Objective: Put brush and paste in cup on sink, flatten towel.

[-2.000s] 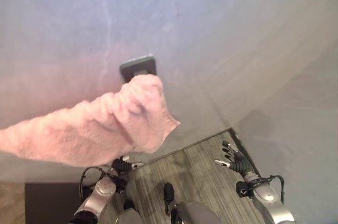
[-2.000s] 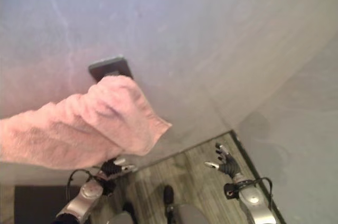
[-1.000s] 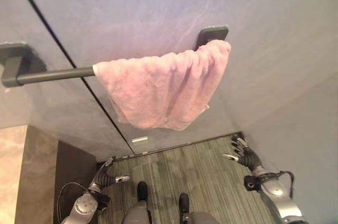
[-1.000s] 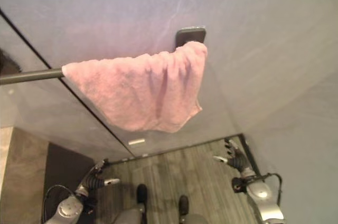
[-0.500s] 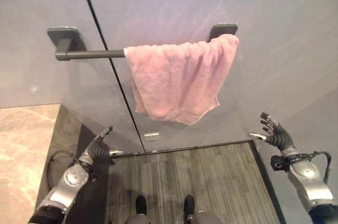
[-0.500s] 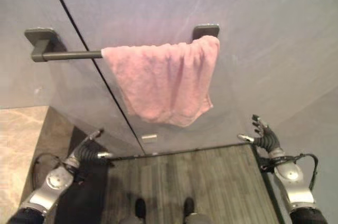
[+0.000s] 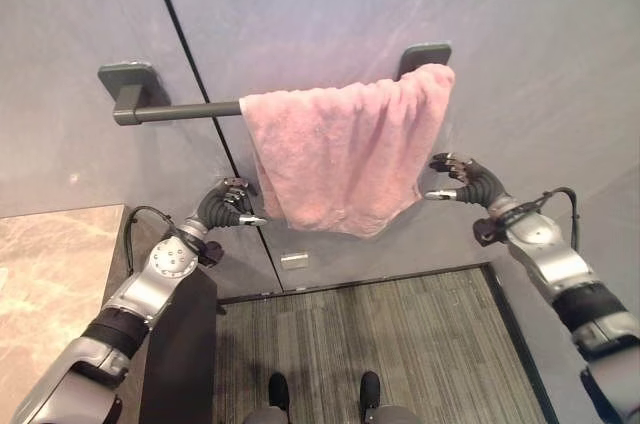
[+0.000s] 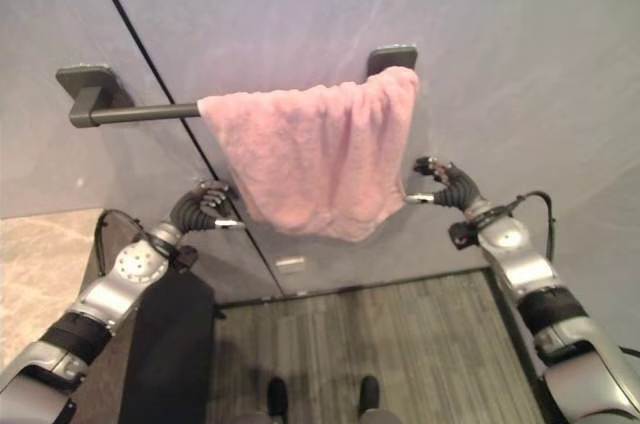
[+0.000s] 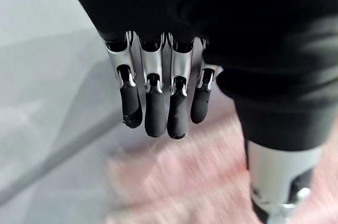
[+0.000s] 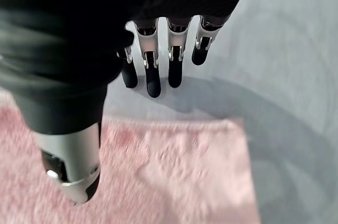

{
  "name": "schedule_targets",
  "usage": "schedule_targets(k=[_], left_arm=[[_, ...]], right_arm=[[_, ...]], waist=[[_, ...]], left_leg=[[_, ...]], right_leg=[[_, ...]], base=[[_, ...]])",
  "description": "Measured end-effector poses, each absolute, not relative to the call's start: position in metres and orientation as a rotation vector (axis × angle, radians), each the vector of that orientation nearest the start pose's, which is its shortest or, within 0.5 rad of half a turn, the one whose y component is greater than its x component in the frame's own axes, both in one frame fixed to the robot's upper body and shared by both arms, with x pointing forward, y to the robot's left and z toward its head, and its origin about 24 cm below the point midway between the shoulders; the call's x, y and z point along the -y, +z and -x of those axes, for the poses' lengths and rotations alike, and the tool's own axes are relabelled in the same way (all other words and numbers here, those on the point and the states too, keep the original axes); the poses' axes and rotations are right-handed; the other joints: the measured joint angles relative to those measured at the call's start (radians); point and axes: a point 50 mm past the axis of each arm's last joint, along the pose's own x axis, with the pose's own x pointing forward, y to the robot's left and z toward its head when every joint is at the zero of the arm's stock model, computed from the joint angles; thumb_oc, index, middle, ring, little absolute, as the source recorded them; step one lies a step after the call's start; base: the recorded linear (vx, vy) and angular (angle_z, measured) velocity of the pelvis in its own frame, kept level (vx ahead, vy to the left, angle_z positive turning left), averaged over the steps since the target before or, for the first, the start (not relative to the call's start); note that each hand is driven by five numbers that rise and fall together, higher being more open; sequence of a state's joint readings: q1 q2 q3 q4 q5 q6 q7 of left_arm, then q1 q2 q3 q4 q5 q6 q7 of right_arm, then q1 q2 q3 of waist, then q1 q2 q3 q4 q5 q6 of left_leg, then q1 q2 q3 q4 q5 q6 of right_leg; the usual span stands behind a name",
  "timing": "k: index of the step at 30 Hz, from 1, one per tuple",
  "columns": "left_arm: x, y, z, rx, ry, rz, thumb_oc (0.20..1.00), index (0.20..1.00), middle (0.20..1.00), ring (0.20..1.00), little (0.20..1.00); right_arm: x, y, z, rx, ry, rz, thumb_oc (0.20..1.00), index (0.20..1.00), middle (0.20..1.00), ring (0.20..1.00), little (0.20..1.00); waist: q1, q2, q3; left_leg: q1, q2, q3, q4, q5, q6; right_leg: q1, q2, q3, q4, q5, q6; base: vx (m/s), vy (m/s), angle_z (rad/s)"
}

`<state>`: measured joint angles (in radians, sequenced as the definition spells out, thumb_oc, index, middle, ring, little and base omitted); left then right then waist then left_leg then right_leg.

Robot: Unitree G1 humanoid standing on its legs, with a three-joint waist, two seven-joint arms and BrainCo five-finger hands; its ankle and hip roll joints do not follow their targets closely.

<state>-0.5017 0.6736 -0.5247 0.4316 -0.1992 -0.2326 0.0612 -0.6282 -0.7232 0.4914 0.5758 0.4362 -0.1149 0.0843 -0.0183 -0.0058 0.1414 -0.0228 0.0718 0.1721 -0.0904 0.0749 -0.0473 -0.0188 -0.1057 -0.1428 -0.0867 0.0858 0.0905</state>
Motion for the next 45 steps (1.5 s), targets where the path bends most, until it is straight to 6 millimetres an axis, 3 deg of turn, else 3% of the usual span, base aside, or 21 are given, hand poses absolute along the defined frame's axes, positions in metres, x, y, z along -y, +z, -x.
schedule_targets(k=[6,7,8,9,13,19,23,24,25,26,28,30,31,32,33,34,35,37,40,42,45], left_arm=[[-0.14,0.099,-0.338,0.214,-0.381,-0.479,1.0,1.0,1.0,1.0,1.0],[-0.138,0.099,-0.338,0.214,-0.387,-0.477,1.0,1.0,1.0,1.0,1.0],[-0.138,0.098,-0.338,0.212,-0.388,-0.477,0.297,0.297,0.297,0.297,0.297],[-0.138,0.097,-0.338,0.209,-0.386,-0.477,0.2,0.2,0.2,0.2,0.2],[-0.145,0.095,-0.337,0.189,-0.366,-0.452,0.2,0.2,0.2,0.2,0.2],[-0.166,0.084,-0.316,0.169,-0.291,-0.351,0.2,0.2,0.2,0.2,0.2],[-0.173,0.096,-0.3,0.228,-0.265,-0.302,0.2,0.2,0.2,0.2,0.2],[-0.176,0.104,-0.293,0.256,-0.261,-0.286,0.2,0.2,0.2,0.2,0.2],[-0.181,0.125,-0.27,0.382,-0.241,-0.219,0.2,0.2,0.2,0.2,0.2],[-0.183,0.131,-0.267,0.423,-0.234,-0.208,0.2,0.2,0.2,0.2,0.2],[-0.19,0.124,-0.257,0.422,-0.168,-0.11,0.2,0.2,0.2,0.2,0.2],[-0.191,0.102,-0.26,0.331,-0.164,-0.116,0.2,0.2,0.2,0.2,0.2],[-0.191,0.071,-0.268,0.178,-0.163,-0.144,0.2,0.2,0.2,0.2,0.2],[-0.192,0.059,-0.27,0.113,-0.159,-0.167,0.2,0.2,0.2,0.2,0.2],[-0.191,0.067,-0.271,0.144,-0.157,-0.166,0.2,0.2,0.2,0.2,0.2],[-0.191,0.082,-0.268,0.211,-0.147,-0.145,0.2,0.2,0.2,0.2,0.2],[-0.191,0.097,-0.261,0.288,-0.121,-0.102,0.2,0.2,0.2,0.2,0.2],[-0.192,0.106,-0.257,0.346,-0.08,-0.055,0.2,0.2,0.2,0.2,0.2],[-0.195,0.099,-0.273,0.301,-0.065,-0.145,0.2,0.2,0.2,0.2,0.2],[-0.196,0.108,-0.268,0.35,-0.055,-0.127,0.2,0.2,0.2,0.2,0.2],[-0.198,0.097,-0.262,0.31,-0.054,-0.13,0.2,0.2,0.2,0.2,0.2]], right_arm=[[0.163,0.1,-0.36,-0.017,0.403,0.334,1.0,1.0,1.0,1.0,1.0],[0.155,0.099,-0.36,-0.013,0.42,0.309,0.765,0.765,0.765,0.765,0.765],[0.15,0.098,-0.36,-0.017,0.428,0.285,0.2,0.2,0.2,0.2,0.2],[0.146,0.096,-0.36,-0.025,0.431,0.254,0.2,0.2,0.2,0.2,0.2],[0.135,0.096,-0.361,-0.023,0.424,0.198,0.2,0.2,0.2,0.2,0.2],[0.122,0.106,-0.342,0.067,0.467,0.083,0.2,0.2,0.2,0.2,0.2],[0.129,0.118,-0.32,0.173,0.482,-0.025,0.2,0.2,0.2,0.2,0.2],[0.13,0.123,-0.312,0.198,0.486,-0.077,0.2,0.2,0.2,0.2,0.2],[0.134,0.13,-0.291,0.284,0.487,-0.204,0.2,0.2,0.2,0.2,0.2],[0.134,0.129,-0.288,0.294,0.493,-0.232,0.2,0.2,0.2,0.2,0.2],[0.13,0.124,-0.274,0.317,0.466,-0.32,0.2,0.2,0.2,0.2,0.2],[0.125,0.111,-0.279,0.282,0.445,-0.273,0.2,0.2,0.2,0.2,0.2],[0.116,0.089,-0.293,0.176,0.413,-0.225,0.2,0.2,0.2,0.2,0.2],[0.11,0.079,-0.299,0.115,0.384,-0.228,0.2,0.2,0.2,0.2,0.2],[0.11,0.079,-0.299,0.117,0.379,-0.226,0.2,0.2,0.2,0.2,0.2],[0.104,0.094,-0.294,0.171,0.418,-0.247,0.2,0.2,0.2,0.2,0.2],[0.092,0.123,-0.284,0.293,0.492,-0.281,0.2,0.2,0.2,0.2,0.2],[0.084,0.149,-0.277,0.418,0.54,-0.324,0.2,0.2,0.2,0.2,0.2],[0.086,0.137,-0.296,0.36,0.463,-0.272,0.2,0.2,0.2,0.2,0.2],[0.091,0.138,-0.286,0.375,0.475,-0.276,0.2,0.2,0.2,0.2,0.2],[0.094,0.13,-0.281,0.353,0.468,-0.272,0.2,0.2,0.2,0.2,0.2]], waist=[[-0.005,0.037,-0.027],[-0.007,0.041,-0.026],[-0.006,0.043,-0.027],[-0.004,0.045,-0.028],[0.001,0.045,-0.028],[0.007,0.044,-0.028],[0.013,0.037,-0.027],[0.017,0.032,-0.025],[0.016,0.02,-0.02],[0.015,0.016,-0.022],[0.024,-0.001,-0.032],[0.03,-0.009,-0.036],[0.034,-0.016,-0.044],[0.034,-0.025,-0.048],[0.047,-0.025,-0.048],[0.065,-0.024,-0.047],[0.073,-0.023,-0.047],[0.085,-0.023,-0.047],[0.093,-0.023,-0.046],[0.091,-0.021,-0.042],[0.076,-0.019,-0.042]], left_leg=[[-0.051,0.007,-0.002,0.0,0.016,-0.006],[-0.055,0.008,-0.002,0.0,0.018,-0.007],[-0.056,0.009,-0.002,0.0,0.018,-0.007],[-0.055,0.009,-0.002,0.0,0.018,-0.007],[-0.055,0.008,0.001,0.0,0.018,-0.007],[-0.048,0.007,-0.001,-0.001,0.016,-0.006],[-0.042,0.006,-0.006,-0.002,0.016,-0.005],[-0.035,0.006,-0.01,-0.003,0.012,-0.004],[-0.031,0.007,-0.013,-0.003,0.011,-0.006],[-0.029,0.007,-0.016,-0.003,0.011,-0.006],[-0.031,0.006,-0.022,-0.007,0.001,-0.009],[-0.032,0.006,-0.025,-0.007,0.001,-0.009],[-0.034,0.005,-0.03,-0.007,0.002,-0.009],[-0.054,0.005,-0.045,-0.007,0.006,-0.011],[-0.074,0.002,-0.055,-0.003,0.023,-0.007],[-0.081,0.001,-0.057,-0.002,0.025,-0.007],[-0.082,0.001,-0.061,-0.002,0.025,-0.007],[-0.078,0.001,-0.063,-0.002,0.025,-0.007],[-0.061,-0.001,-0.08,-0.002,0.023,-0.008],[-0.068,-0.004,-0.077,-0.003,0.023,-0.008],[-0.061,-0.003,-0.076,-0.003,0.022,-0.008]], right_leg=[[-0.052,0.006,-0.003,0.0,0.012,-0.008],[-0.055,0.007,-0.003,0.0,0.014,-0.009],[-0.055,0.008,-0.003,0.0,0.014,-0.01],[-0.055,0.009,-0.003,0.0,0.014,-0.01],[-0.057,0.007,0.0,0.0,0.014,-0.01],[-0.048,0.006,-0.001,0.0,0.013,-0.009],[-0.038,0.006,-0.005,0.0,0.012,-0.008],[-0.03,0.006,-0.006,-0.001,0.006,-0.002],[-0.025,0.007,-0.007,-0.001,0.005,-0.003],[-0.02,0.007,-0.009,-0.001,0.004,-0.003],[-0.018,0.005,-0.015,-0.001,-0.005,0.001],[-0.017,0.005,-0.018,-0.001,-0.004,0.0],[-0.017,0.004,-0.023,-0.001,-0.004,0.0],[-0.031,0.004,-0.034,-0.001,-0.002,-0.002],[-0.043,0.002,-0.049,-0.001,0.002,-0.005],[-0.049,0.001,-0.053,-0.001,0.005,-0.003],[-0.048,0.001,-0.058,-0.001,0.004,-0.003],[-0.041,0.001,-0.058,-0.001,0.002,-0.003],[-0.015,0.0,-0.062,-0.001,-0.009,0.002],[-0.024,-0.003,-0.058,-0.001,-0.007,0.003],[-0.018,-0.003,-0.056,-0.001,-0.008,0.003]], base=[[-0.03,-0.016,0.0],[0.0,0.0,0.0],[0.0,0.0,0.0],[0.0,0.0,0.0],[0.04,0.013,-0.01],[0.07,0.008,0.02],[0.06,0.003,0.04],[0.04,0.001,0.03],[0.05,0.005,0.07],[0.04,0.006,0.09],[0.04,0.014,0.08],[-0.01,0.003,0.06],[-0.03,0.001,0.17],[-0.03,0.008,0.31],[-0.01,0.015,0.28],[0.0,0.013,0.22],[0.03,0.015,0.09],[0.01,0.016,0.08],[0.0,0.019,0.16],[0.02,0.013,0.0],[0.0,0.008,-0.03]])
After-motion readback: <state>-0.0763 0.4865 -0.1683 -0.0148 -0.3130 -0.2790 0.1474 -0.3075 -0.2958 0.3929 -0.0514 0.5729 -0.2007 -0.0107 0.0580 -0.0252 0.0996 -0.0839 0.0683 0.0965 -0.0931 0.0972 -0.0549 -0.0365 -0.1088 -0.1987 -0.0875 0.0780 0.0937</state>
